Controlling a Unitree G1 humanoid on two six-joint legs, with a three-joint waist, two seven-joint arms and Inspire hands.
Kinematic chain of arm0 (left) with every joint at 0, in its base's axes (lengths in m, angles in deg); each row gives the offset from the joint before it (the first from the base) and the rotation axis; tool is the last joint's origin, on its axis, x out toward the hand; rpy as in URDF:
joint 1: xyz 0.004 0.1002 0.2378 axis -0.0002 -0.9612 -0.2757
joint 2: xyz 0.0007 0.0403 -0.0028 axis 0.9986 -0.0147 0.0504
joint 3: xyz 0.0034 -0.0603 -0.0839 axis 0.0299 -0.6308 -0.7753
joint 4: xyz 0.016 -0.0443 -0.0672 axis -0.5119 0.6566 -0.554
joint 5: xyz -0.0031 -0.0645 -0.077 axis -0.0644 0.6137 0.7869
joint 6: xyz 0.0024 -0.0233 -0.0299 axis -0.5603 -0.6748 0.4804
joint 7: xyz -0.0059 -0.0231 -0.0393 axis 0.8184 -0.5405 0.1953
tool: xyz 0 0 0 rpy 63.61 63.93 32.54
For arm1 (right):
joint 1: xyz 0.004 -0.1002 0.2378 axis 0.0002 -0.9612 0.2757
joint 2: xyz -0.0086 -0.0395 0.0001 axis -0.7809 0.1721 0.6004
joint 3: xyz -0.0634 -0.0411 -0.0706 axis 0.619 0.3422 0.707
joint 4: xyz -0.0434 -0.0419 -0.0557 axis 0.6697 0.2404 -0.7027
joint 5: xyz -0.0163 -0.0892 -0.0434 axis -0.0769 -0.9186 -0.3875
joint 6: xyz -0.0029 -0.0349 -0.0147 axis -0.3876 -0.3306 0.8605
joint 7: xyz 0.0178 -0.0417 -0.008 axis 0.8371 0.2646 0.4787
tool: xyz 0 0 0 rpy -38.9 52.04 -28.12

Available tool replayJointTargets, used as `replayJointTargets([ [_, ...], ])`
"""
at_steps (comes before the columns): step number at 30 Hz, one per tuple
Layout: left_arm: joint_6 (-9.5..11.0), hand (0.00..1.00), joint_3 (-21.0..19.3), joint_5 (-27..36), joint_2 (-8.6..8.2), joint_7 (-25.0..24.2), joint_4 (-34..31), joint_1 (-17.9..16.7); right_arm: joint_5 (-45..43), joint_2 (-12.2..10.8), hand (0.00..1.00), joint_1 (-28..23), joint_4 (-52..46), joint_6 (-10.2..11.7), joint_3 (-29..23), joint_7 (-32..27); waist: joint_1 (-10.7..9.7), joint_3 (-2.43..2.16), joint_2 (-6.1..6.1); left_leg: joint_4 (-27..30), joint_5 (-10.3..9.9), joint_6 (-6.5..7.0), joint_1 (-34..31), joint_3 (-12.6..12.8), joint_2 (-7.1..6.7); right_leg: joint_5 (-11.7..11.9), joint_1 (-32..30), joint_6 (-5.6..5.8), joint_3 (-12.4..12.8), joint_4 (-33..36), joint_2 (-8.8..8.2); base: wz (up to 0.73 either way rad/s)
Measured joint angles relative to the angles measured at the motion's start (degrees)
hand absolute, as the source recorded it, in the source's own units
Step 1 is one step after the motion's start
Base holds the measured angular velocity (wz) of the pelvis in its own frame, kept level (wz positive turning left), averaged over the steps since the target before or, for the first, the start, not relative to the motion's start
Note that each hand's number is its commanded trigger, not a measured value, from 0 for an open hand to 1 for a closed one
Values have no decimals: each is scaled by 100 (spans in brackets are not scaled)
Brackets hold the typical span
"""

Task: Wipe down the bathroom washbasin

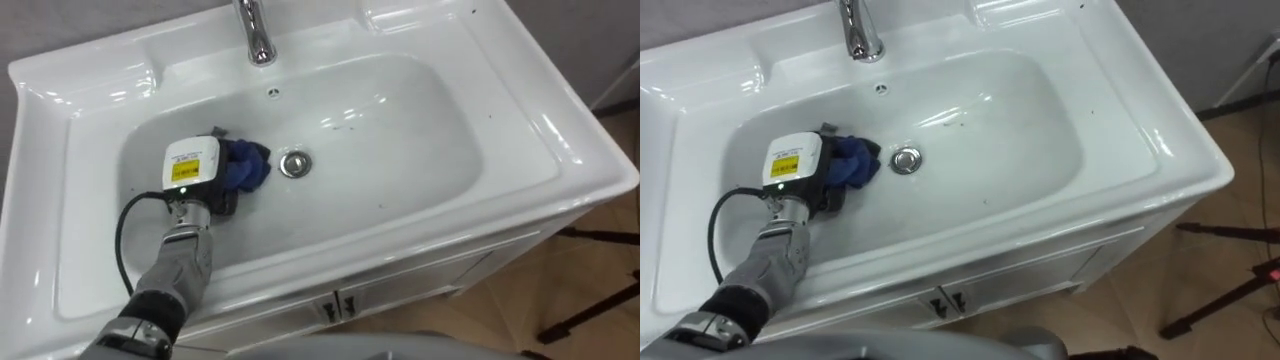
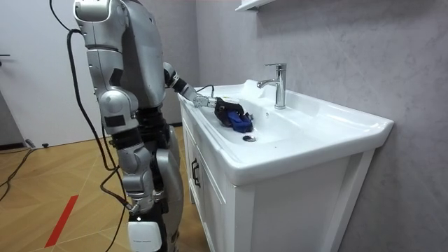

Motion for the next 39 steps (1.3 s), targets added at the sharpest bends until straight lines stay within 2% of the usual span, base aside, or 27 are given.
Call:
replayJointTargets([
  [2, -11, 100, -1, -51, 104, 12, -211, -222, -305, 31, 0, -40, 3, -42, -55, 25, -3, -1, 22, 2, 0, 0, 24, -2, 0, -17, 0, -24, -10, -7, -1, -3],
  [11, -288, 100, 19, -372, 120, -135, -337, -265, -659, 52, 0, -153, -31, -211, -167, 178, -31, 1, 38, -44, 18, -30, 49, 13, 9, -39, -28, -39, -5, 10, 8, -1],
  [17, -484, 100, 227, -371, 136, -163, -373, -267, -817, 48, 0, 12, -32, -154, -145, 157, -169, 6, 37, -52, 27, -43, 49, -4, -6, -49, 1, -31, -87, 23, -31, 8],
  [22, -506, 100, 245, -371, 133, -176, -389, -264, -761, 46, 0, 58, -39, -140, -142, 98, -210, 12, 16, -55, 27, -43, 71, -30, -25, -70, 4, -19, -135, 18, -50, 4],
  [27, -563, 100, 236, -344, 135, -196, -415, -260, -892, -56, 0, 16, -43, -208, -151, -50, -252, 40, -47, -68, 27, -43, 134, -30, -40, -137, 6, -12, -118, 123, -65, 0],
  [30, -672, 100, 243, -304, 108, -195, -415, -240, -861, -94, 0, -32, -34, -248, -111, -53, -291, 58, -74, -71, 27, -43, 138, 0, -45, -171, -10, 8, 17, 154, -60, -3],
  [32, -726, 100, 233, -301, 86, -195, -415, -222, -839, -141, 0, -78, -28, -288, 15, -52, -329, 82, -133, -66, 27, -44, 146, 27, -51, -211, -24, 2, 26, 223, -66, -6],
  [36, -892, 100, 236, -189, -34, -234, -396, -82, -829, -151, 0, -172, -25, -340, 21, -9, -365, 89, -168, -56, 26, -44, 98, 47, -57, -220, -133, -2, 33, 297, -71, -2],
  [39, -967, 100, 242, 29, -124, -308, -269, 126, -832, -152, 0, -222, -26, -410, 22, 107, -500, 96, -189, -57, 26, -44, 99, 63, -49, -220, -132, -3, 33, 302, -93, -1],
])
